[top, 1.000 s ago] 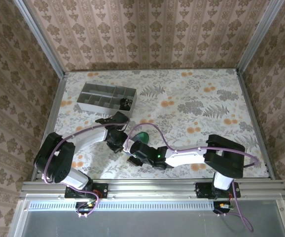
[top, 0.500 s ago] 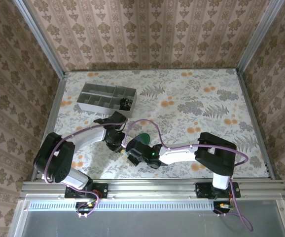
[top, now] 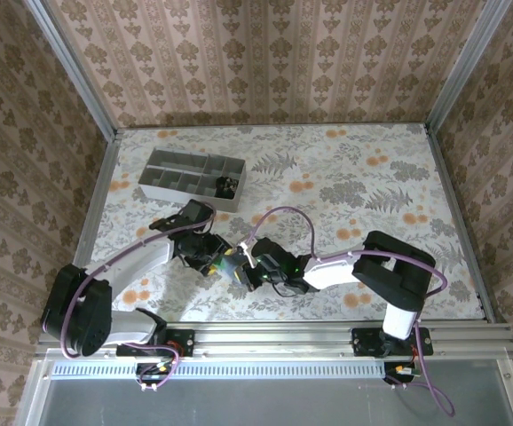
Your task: Roll the socks
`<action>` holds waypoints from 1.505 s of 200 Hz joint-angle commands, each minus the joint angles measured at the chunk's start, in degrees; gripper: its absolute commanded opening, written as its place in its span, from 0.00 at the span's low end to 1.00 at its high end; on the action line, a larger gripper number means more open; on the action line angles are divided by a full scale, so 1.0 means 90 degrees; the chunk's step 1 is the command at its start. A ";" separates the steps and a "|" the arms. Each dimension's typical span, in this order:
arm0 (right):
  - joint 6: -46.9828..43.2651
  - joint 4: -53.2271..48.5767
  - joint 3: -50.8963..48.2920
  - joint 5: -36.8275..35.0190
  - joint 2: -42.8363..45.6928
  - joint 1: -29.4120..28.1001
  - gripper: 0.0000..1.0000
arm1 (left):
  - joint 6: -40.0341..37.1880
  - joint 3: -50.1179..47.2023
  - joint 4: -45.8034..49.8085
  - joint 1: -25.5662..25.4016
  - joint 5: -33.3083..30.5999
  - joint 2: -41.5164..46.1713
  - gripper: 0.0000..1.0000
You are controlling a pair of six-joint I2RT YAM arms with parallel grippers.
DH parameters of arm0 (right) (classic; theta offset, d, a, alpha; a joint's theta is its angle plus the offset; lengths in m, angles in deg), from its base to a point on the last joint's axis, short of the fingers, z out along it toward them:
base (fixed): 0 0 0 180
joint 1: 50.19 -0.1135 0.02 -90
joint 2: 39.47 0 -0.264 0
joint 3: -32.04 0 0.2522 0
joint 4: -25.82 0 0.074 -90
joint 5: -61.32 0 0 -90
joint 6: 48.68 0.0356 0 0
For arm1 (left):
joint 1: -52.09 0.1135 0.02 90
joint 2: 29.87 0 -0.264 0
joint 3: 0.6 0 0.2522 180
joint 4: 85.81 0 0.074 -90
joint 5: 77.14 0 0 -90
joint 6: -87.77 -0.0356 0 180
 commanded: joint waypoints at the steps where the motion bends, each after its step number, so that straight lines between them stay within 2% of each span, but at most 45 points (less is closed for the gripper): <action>1: 0.0404 -0.1744 -0.0743 0.0466 -0.0712 0.0226 0.00 | -0.0285 -0.0113 0.0079 -0.0023 0.0041 0.0173 0.55; 55: 0.0981 -0.1066 -0.1222 0.1184 -0.0876 0.0674 0.00 | -0.0637 -0.0203 -0.0153 -0.0175 -0.0202 0.0372 0.51; 102: 0.1365 -0.0811 -0.1401 0.1393 -0.0984 0.0833 0.00 | -0.0622 -0.0405 -0.0505 -0.0385 -0.0155 0.0232 0.48; 202: 0.2009 -0.0760 -0.1482 0.2023 -0.1375 0.1299 0.00 | -0.0800 -0.0367 -0.1373 -0.0771 -0.0239 -0.0678 0.48; 248: 0.2288 -0.0601 -0.1505 0.2283 -0.1745 0.1518 0.00 | -0.1023 -0.0477 -0.1505 -0.0892 -0.0371 -0.1318 0.44; 277: 0.2250 -0.0703 -0.1517 0.2218 -0.1709 0.1645 0.00 | -0.1090 -0.0670 -0.1369 -0.0892 -0.0357 -0.1776 0.35; 288: 0.2131 -0.0858 -0.1466 0.2145 -0.1669 0.1657 0.00 | -0.1080 -0.0792 -0.1361 -0.0891 -0.0329 -0.1860 0.25; 301: 0.1786 -0.1176 -0.1317 0.2053 -0.1560 0.1656 0.00 | -0.1039 -0.0895 -0.1285 -0.0893 -0.0302 -0.1884 0.08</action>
